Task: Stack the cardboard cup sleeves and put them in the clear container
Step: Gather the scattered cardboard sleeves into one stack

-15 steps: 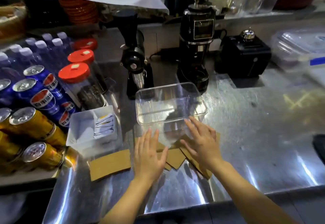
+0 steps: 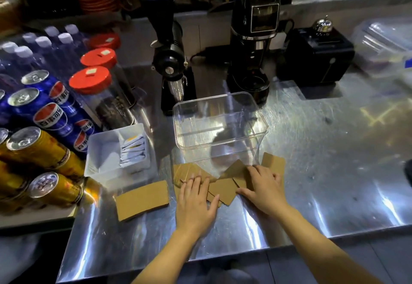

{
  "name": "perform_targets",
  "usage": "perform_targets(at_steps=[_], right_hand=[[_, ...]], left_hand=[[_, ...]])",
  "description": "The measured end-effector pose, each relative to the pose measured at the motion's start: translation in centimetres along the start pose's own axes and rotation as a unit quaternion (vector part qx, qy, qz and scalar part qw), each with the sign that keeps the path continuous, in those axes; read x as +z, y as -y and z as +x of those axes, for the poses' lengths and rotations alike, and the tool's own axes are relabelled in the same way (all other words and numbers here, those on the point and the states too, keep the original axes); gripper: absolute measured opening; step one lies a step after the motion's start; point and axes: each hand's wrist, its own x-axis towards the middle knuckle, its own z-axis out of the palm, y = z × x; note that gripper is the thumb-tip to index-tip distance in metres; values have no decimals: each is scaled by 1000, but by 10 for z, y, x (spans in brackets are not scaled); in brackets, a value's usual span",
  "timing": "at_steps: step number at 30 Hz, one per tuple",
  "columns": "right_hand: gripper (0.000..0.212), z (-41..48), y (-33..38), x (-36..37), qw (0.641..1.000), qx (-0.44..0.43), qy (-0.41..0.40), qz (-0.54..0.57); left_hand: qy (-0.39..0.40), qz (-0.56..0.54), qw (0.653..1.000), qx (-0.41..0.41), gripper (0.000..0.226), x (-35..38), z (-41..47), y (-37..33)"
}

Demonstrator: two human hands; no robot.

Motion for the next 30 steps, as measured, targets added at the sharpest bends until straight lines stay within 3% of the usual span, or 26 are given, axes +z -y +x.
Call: perform_targets(at_steps=[6, 12, 16, 19, 23, 25, 28, 30], right_hand=[[83, 16, 3, -9, 994, 75, 62, 43], [26, 29, -2, -29, 975, 113, 67, 177], [19, 33, -3, -45, 967, 89, 24, 237], [18, 30, 3, -59, 927, 88, 15, 365], [17, 27, 15, -71, 841, 78, 46, 533], [14, 25, 20, -72, 826, 63, 67, 556], [13, 22, 25, -65, 813, 41, 95, 573], [12, 20, 24, -60, 799, 34, 110, 591]], left_hand=[[-5, 0, 1000, 5, 55, 2, 0, 2], [3, 4, 1000, 9, 56, 0, 2, 4], [6, -5, 1000, 7, 55, -2, 1, 5], [5, -31, 999, -4, 54, -7, 3, 3], [-34, -142, 989, -22, 42, -20, 9, -12], [-12, -235, 971, -50, 38, -29, 11, -23], [46, -403, 910, -82, 26, -38, 16, -36], [59, -450, 885, -108, 25, -40, 19, -41]])
